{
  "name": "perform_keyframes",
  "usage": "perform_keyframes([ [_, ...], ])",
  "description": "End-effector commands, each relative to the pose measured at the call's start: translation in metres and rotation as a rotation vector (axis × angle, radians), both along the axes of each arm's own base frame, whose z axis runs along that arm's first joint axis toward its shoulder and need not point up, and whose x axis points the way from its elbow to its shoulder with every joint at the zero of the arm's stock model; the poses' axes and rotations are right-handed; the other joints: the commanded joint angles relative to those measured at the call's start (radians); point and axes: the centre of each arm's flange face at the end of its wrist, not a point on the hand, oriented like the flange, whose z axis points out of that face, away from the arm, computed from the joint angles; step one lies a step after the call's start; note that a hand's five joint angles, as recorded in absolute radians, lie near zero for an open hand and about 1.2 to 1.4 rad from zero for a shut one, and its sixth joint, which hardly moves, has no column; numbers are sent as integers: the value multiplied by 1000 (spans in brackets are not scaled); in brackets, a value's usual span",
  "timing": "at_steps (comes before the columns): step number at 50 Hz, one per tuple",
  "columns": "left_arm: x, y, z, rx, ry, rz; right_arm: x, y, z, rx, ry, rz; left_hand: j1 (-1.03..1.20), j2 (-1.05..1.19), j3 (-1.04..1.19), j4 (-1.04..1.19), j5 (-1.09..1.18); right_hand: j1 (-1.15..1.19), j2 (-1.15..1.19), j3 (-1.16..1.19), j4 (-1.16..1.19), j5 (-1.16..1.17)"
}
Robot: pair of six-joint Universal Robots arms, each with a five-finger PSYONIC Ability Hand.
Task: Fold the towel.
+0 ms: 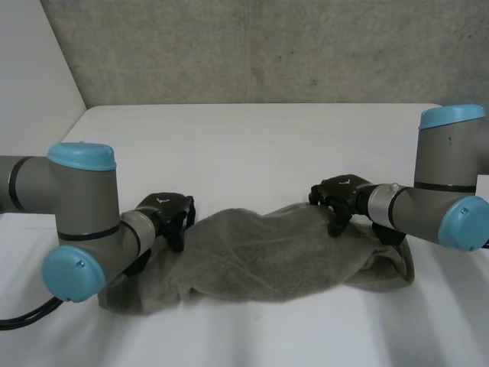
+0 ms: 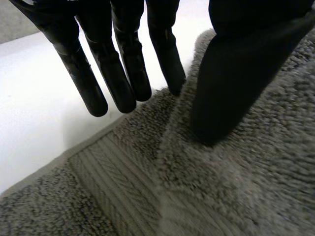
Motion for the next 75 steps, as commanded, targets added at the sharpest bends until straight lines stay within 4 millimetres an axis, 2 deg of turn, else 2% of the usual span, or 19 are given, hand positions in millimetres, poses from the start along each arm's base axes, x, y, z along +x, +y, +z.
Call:
perform_keyframes([
  [1, -8, -1, -2, 1, -2, -19, 3, -9, 11, -58, -8, -12, 495, 492, 493, 492, 504, 486, 480, 488, 488, 491],
  [9, -28, -41, 29, -211, -21, -57, 25, -36, 62, -331, -80, -5, 495, 492, 493, 492, 504, 486, 480, 488, 488, 491],
  [11, -38, -71, 75, -397, 16, -15, 41, -52, 104, -554, -155, -13, 495, 492, 493, 492, 504, 486, 480, 488, 488, 491],
  [12, -38, -71, 75, -398, 16, -15, 41, -52, 104, -555, -155, -13, 495, 492, 493, 492, 504, 486, 480, 488, 488, 491],
  [14, -39, -95, 133, -604, 113, 99, 46, -65, 151, -789, -234, -74, 495, 492, 493, 492, 504, 486, 480, 488, 488, 491],
  [15, -39, -95, 133, -605, 114, 99, 46, -65, 151, -790, -235, -74, 495, 492, 493, 492, 504, 486, 480, 488, 488, 491],
  [17, -36, -105, 178, -764, 213, 188, 42, -72, 187, -949, -291, -145, 495, 492, 493, 492, 504, 486, 480, 488, 488, 491],
  [22, -34, -101, 202, -836, 266, 211, 41, -66, 192, -936, -283, -143, 495, 492, 493, 492, 504, 486, 480, 488, 488, 491],
  [28, -32, -93, 167, -720, 211, 194, 42, -55, 159, -778, -218, -94, 495, 492, 493, 492, 504, 486, 480, 488, 488, 491],
  [33, -24, -74, 87, -505, 83, 170, 44, -44, 92, -588, -92, -3, 495, 492, 493, 492, 504, 486, 480, 488, 488, 491],
  [34, -24, -74, 87, -504, 83, 170, 44, -44, 92, -588, -92, -2, 495, 492, 493, 492, 504, 486, 480, 488, 488, 491],
  [36, -18, -61, 48, -395, 22, 160, 42, -40, 56, -520, -18, 19, 495, 492, 493, 492, 504, 486, 480, 488, 488, 491],
  [39, -14, -55, 27, -342, -10, 155, 40, -38, 37, -483, 24, 26, 495, 492, 493, 492, 504, 486, 480, 488, 488, 491],
  [44, 1, -23, -21, -179, -102, 139, 30, -22, -20, -351, 161, 76, 495, 492, 493, 492, 504, 486, 480, 488, 488, 491],
  [48, 0, -6, -22, -154, -113, 118, 21, -14, -26, -319, 194, 73, 495, 492, 493, 492, 504, 486, 480, 488, 488, 491],
  [61, 3, 47, 16, -183, -94, 59, 0, 20, 2, -308, 199, 61, 495, 492, 493, 492, 504, 475, 469, 477, 477, 481],
  [63, 4, 52, 18, -183, -96, 52, -1, 24, 5, -312, 196, 63, 375, 372, 373, 372, 384, 454, 449, 457, 457, 460],
  [68, 7, 57, 26, -189, -96, 49, -6, 30, 10, -344, 185, 57, -340, -342, -342, -343, -331, 449, 443, 451, 451, 454],
  [75, 3, 43, 40, -240, -67, 66, -8, 29, 6, -348, 185, 50, -503, -505, -505, -506, -494, 449, 443, 451, 451, 454],
])
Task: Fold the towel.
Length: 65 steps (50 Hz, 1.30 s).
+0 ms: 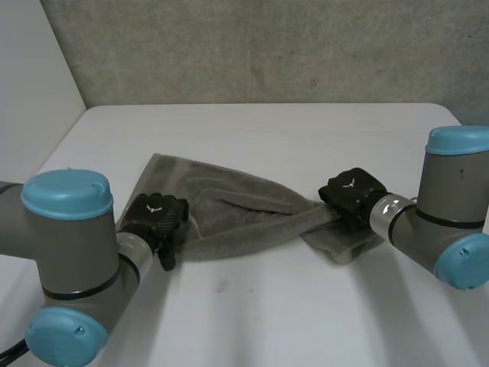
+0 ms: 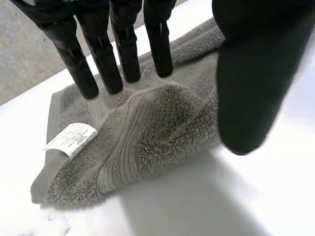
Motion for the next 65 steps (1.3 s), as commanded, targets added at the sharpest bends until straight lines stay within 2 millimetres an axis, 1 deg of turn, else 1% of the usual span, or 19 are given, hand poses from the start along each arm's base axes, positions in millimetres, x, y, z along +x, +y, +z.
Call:
perform_keyframes([
  [1, -4, -19, 18, -66, 34, 16, -2, -1, -5, -7, -2, -5, -121, -125, -125, -125, -120, 55, 52, 25, 21, 36],
  [2, -4, -19, 18, -66, 34, 16, -2, -1, -5, -7, -2, -5, -121, -125, -125, -125, -120, 55, 52, 25, 21, 36],
  [6, -2, -38, 30, -112, 59, 48, -3, 0, -9, 3, 2, -7, -124, -128, -128, -128, -123, 55, 52, 25, 21, 36],
  [10, 2, -51, 32, -123, 58, 62, -3, 0, -10, 3, 2, -7, -115, -119, -119, -119, -114, 55, 52, 25, 21, 36],
  [12, 1, -60, 26, -112, 33, 37, -3, 0, -10, 3, 2, -7, -104, -107, -108, -108, -103, 55, 52, 25, 21, 36],
  [15, 0, -63, 22, -101, 13, 15, -3, 1, -10, 5, 2, -7, -101, -104, -105, -105, -100, 55, 52, 25, 21, 36],
  [20, -6, -72, 4, -44, -57, -55, -3, 2, -15, 16, 6, -5, -89, -93, -93, -93, -88, 55, 52, 25, 21, 36],
  [31, -22, -79, -11, 46, -47, -170, -3, 3, -23, 20, 25, 4, -72, -75, -75, -75, -70, 55, 52, 25, 21, 36],
  [38, -26, -85, -20, 92, -58, -184, -4, 4, -25, 13, 39, 10, -19, -22, -23, -22, -18, 55, 52, 25, 21, 36],
  [49, -25, -87, -28, 118, -139, -210, -4, 3, -26, 10, 38, 9, 284, 280, 280, 280, 285, 55, 52, 25, 21, 36],
  [51, -24, -86, -28, 114, -158, -213, -4, 3, -27, 10, 38, 9, 482, 479, 478, 478, 483, 55, 52, 25, 21, 36],
  [52, -24, -86, -28, 114, -159, -213, -4, 3, -27, 10, 38, 9, 483, 480, 479, 480, 484, 55, 52, 25, 21, 36],
  [53, -23, -86, -27, 114, -166, -203, -4, 3, -27, 8, 37, 9, 620, 616, 616, 616, 621, 55, 52, 25, 21, 36],
  [54, -23, -86, -27, 114, -166, -203, -4, 3, -27, 8, 37, 9, 621, 618, 617, 618, 622, 55, 52, 25, 21, 36],
  [56, -19, -87, -21, 101, -182, -169, -4, 2, -26, 5, 36, 9, 884, 880, 880, 880, 885, 55, 52, 25, 21, 36],
  [57, -19, -87, -21, 101, -182, -169, -4, 2, -26, 5, 36, 9, 885, 882, 881, 881, 886, 55, 52, 25, 21, 36],
  [62, -10, -84, 1, 53, -199, -93, -4, 2, -24, 0, 36, 2, 885, 882, 881, 881, 886, 55, 52, 25, 21, 36],
  [64, -4, -79, 21, 4, -192, -57, -6, 0, -22, -1, 32, -7, 885, 882, 881, 881, 886, 38, 34, 7, 4, 19],
  [65, -4, -79, 22, 4, -192, -57, -6, 0, -22, -1, 32, -7, 885, 882, 881, 881, 886, 38, 34, 7, 3, 19],
])
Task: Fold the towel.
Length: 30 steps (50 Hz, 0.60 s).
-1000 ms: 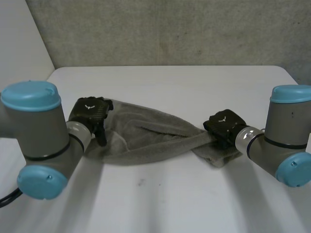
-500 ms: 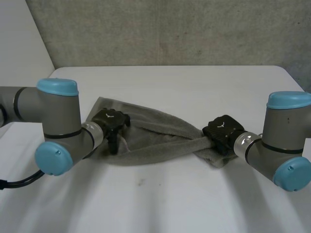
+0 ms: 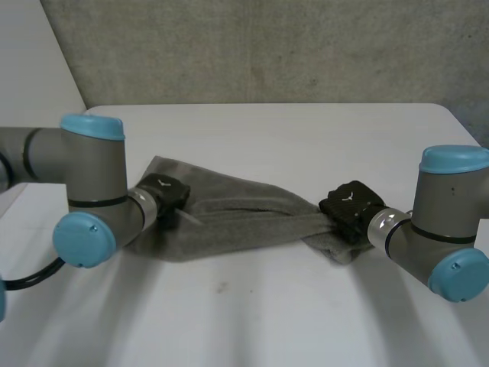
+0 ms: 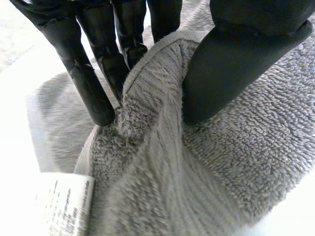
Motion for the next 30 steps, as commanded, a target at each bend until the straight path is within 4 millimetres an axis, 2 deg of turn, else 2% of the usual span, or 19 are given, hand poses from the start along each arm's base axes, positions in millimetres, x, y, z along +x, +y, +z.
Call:
perform_keyframes([
  [1, 14, 11, 44, -116, 14, 84, -4, -2, 5, -5, -10, -17, 232, 195, 198, 195, 216, -18, -21, -48, -52, -37],
  [2, 16, 14, 53, -148, 33, 89, -4, -3, 8, -3, -18, -23, 232, 195, 198, 195, 216, -181, -185, -211, -215, -200],
  [3, 16, 14, 53, -148, 33, 89, -4, -3, 8, -3, -18, -23, 232, 195, 198, 195, 216, -183, -186, -213, -217, -201],
  [4, 20, 19, 59, -176, 45, 96, -5, -2, 10, -2, -20, -27, 232, 195, 198, 195, 216, -438, -442, -469, -473, -457],
  [5, 20, 19, 59, -176, 46, 96, -5, -2, 10, -2, -20, -27, 232, 195, 198, 195, 216, -441, -445, -471, -475, -460],
  [6, 26, 24, 64, -199, 56, 104, -6, 0, 13, -1, -20, -29, 232, 195, 198, 195, 216, -682, -686, -713, -716, -701],
  [7, 32, 29, 67, -219, 64, 115, -7, 2, 14, 5, -19, -31, 232, 195, 198, 195, 216, -827, -831, -857, -861, -846],
  [9, 36, 36, 69, -236, 73, 117, -9, 5, 16, 18, -20, -35, 232, 195, 198, 195, 216, -892, -896, -923, -927, -911],
  [13, 43, 57, 68, -255, 82, 113, -18, 8, 31, 61, -60, -69, 232, 195, 198, 195, 216, -961, -964, -991, -995, -979],
  [16, 46, 65, 68, -256, 79, 109, -22, 8, 35, 83, -87, -83, 232, 195, 198, 195, 216, -961, -964, -991, -995, -979],
  [21, 57, 89, 69, -248, 76, 109, -44, 2, 62, 157, -214, -124, 232, 195, 198, 195, 216, -955, -958, -985, -989, -974],
  [30, 67, 108, 76, -281, 92, 114, -69, -13, 78, 184, -258, -163, 232, 195, 198, 195, 216, -952, -955, -982, -986, -971],
])
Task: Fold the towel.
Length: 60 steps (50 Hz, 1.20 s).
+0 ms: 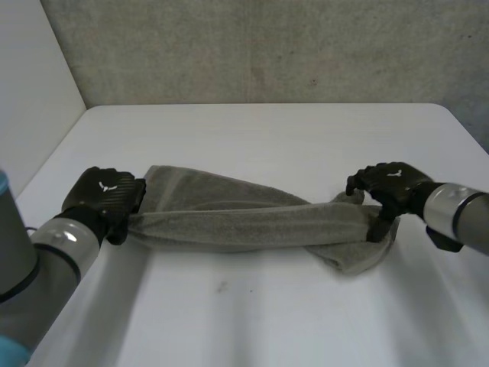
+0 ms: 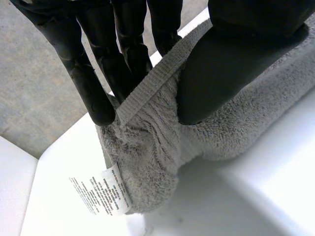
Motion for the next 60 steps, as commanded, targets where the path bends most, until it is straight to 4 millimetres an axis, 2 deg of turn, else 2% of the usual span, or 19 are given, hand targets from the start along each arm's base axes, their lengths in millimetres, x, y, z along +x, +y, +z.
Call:
perform_keyframes([
  [1, 9, 17, 8, -40, 17, 6, -22, -15, 14, 23, -37, -41, 208, 179, 181, 178, 194, -54, -73, -59, -51, -33],
  [8, 14, 24, 14, -87, 31, 14, -30, -16, 14, 76, -34, -64, 208, 179, 181, 178, 194, -75, -94, -80, -71, -54],
  [12, 16, 26, 12, -92, 33, 16, -34, -17, 14, 116, -33, -72, 208, 179, 181, 178, 194, -215, -234, -221, -212, -194],
  [24, 18, 28, 4, -84, 30, 22, -35, -25, 26, 132, -65, -34, 208, 179, 181, 178, 194, -157, -176, -162, -153, -136],
  [30, 18, 28, 3, -82, 29, 22, -34, -34, 17, 135, -51, -33, 208, 179, 181, 178, 194, -51, -70, -56, -48, -30],
  [32, 19, 28, 2, -80, 28, 25, -34, -39, 8, 143, -32, -28, 208, 179, 181, 178, 194, 42, 23, 37, 46, 63],
  [40, 20, 28, 1, -80, 27, 29, -32, -46, -11, 176, -18, -15, 208, 179, 181, 178, 194, 175, 156, 169, 178, 196],
  [46, 20, 28, 1, -84, 30, 28, -32, -48, -21, 198, -21, -11, 208, 179, 181, 178, 194, 160, 141, 155, 164, 181],
  [53, 19, 27, 1, -92, 33, 28, -31, -51, -34, 208, -22, -10, 208, 179, 181, 178, 194, 31, 12, 26, 35, 52],
  [60, 20, 26, 0, -91, 34, 30, -27, -53, -40, 195, -25, -3, 208, 179, 181, 178, 194, 19, 0, 14, 23, 40],
])
